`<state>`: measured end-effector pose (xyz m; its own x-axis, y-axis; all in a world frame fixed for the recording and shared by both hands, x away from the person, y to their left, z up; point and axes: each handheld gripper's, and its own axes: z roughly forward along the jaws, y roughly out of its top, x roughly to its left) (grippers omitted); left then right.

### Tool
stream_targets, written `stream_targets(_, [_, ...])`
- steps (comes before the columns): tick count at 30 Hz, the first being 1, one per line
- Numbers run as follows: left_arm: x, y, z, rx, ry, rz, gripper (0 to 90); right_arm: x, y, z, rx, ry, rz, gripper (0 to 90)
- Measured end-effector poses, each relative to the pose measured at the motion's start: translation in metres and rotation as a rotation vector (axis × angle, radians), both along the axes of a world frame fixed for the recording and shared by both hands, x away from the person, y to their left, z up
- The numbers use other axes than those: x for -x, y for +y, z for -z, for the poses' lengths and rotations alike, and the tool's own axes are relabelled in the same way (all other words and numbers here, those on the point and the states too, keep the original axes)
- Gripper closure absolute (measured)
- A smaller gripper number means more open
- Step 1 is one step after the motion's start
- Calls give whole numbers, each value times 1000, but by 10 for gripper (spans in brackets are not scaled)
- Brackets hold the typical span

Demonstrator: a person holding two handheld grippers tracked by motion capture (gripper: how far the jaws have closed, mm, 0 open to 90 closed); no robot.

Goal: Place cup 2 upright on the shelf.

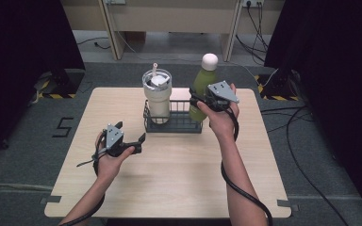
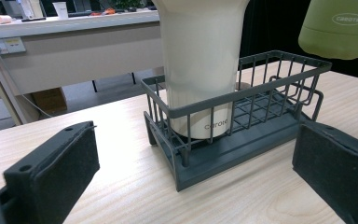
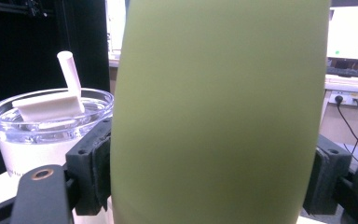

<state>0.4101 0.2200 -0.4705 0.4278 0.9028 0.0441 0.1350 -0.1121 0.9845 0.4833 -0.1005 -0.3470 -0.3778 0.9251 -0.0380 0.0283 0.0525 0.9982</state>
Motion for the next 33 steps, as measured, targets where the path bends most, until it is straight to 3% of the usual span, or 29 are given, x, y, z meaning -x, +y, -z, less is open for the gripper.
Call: stream_targets(33, [-1,2,-1,6,-1,0,0,-35,18,-6,6,37,8,216])
